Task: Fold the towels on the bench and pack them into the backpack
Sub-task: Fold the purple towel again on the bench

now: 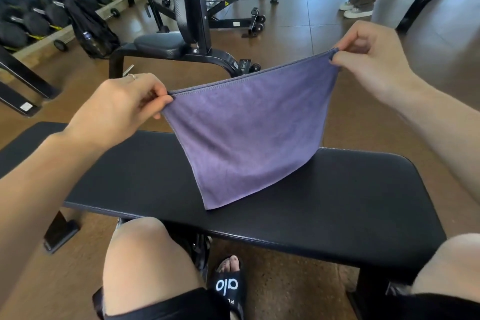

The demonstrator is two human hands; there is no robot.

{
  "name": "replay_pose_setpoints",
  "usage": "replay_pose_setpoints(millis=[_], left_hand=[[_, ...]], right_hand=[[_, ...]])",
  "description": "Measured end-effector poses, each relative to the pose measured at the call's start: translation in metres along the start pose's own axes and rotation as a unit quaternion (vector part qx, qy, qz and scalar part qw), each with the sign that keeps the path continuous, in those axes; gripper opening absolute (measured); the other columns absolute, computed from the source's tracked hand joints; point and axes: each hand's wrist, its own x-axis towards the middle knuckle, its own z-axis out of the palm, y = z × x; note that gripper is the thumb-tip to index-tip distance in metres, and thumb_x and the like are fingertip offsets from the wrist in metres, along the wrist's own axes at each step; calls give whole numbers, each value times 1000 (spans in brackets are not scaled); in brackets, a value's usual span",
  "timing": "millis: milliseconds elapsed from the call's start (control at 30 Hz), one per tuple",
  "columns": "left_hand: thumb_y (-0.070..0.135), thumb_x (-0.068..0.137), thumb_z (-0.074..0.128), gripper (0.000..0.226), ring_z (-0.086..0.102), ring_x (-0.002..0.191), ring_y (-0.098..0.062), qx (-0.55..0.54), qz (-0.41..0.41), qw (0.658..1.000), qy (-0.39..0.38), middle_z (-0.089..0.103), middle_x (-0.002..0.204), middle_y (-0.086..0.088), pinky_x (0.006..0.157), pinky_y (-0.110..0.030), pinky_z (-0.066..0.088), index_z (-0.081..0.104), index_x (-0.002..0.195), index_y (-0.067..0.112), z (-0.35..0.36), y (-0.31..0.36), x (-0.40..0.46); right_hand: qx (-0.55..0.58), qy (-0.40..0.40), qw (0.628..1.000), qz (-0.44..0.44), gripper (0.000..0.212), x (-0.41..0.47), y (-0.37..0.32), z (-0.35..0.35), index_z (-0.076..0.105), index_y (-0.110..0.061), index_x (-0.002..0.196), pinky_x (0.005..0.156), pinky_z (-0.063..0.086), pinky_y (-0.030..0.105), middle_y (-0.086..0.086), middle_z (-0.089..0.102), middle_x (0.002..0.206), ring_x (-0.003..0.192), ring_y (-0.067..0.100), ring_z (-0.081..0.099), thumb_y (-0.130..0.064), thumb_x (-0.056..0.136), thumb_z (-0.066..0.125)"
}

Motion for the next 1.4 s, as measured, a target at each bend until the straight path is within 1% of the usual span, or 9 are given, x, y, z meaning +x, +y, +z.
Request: replay_pose_setpoints(millis=[167,333,433,567,967,1100,1233,1300,1400], left_hand=[[19,97,63,10,64,70,-21,-3,14,1000,-13,65,69,6,70,-41,53,58,95,11,0,-2,2],[17,98,61,7,58,72,-22,6,25,1000,-15,62,69,8,69,-44,52,57,98,11,2,-6,4],[14,101,58,11,61,77,-25,15,39,999,-19,60,75,5,73,-45,53,62,110,9,2,-11,6],[22,102,48,20,59,76,-24,15,48,998,-28,58,79,5,75,-42,51,65,102,10,4,-16,11],[23,101,46,11,59,86,-43,108,-41,991,-69,59,99,-12,70,-57,51,52,102,14,32,-29,79],[26,104,43,19,60,90,-47,179,-21,983,28,56,113,-19,64,-57,50,51,112,11,14,-28,117],[25,105,43,21,56,94,-43,159,11,982,96,54,113,-17,66,-52,47,54,111,8,10,-18,113],[24,106,43,21,57,88,-41,130,38,988,72,55,106,-16,70,-50,46,56,104,8,28,-16,87],[30,103,36,29,57,79,-36,91,56,993,-52,57,93,-10,71,-47,46,57,97,11,69,-11,29]], right_hand=[[-15,-19,1000,13,23,0,-5,-4,56,-24,74,54,40,21,-1,59,65,54,10,51,-4,76,66],[-42,-51,998,9,31,-1,-12,-3,71,-13,103,51,43,22,4,59,82,45,12,52,3,80,58],[-21,-65,997,24,23,0,-15,-2,71,-6,93,55,51,29,15,59,87,56,21,67,7,83,55],[15,-75,996,48,24,2,-14,1,67,-7,88,68,60,33,16,55,97,71,30,74,11,86,51],[-134,-38,990,36,16,42,-4,2,56,-17,82,71,54,15,11,73,85,72,2,72,-2,81,51],[-115,58,992,-15,17,58,-27,-21,50,-30,74,76,58,31,2,66,79,75,7,74,-13,76,49],[-51,91,994,-19,24,29,-34,-29,49,-28,78,69,54,18,-4,59,75,72,0,71,-4,80,49],[-126,72,989,7,21,-8,-18,-23,54,-28,77,67,47,15,-7,63,74,70,-7,65,-7,78,57],[-213,-25,974,71,10,-73,24,-9,58,-19,75,78,54,37,0,69,72,77,18,67,-11,73,65]])
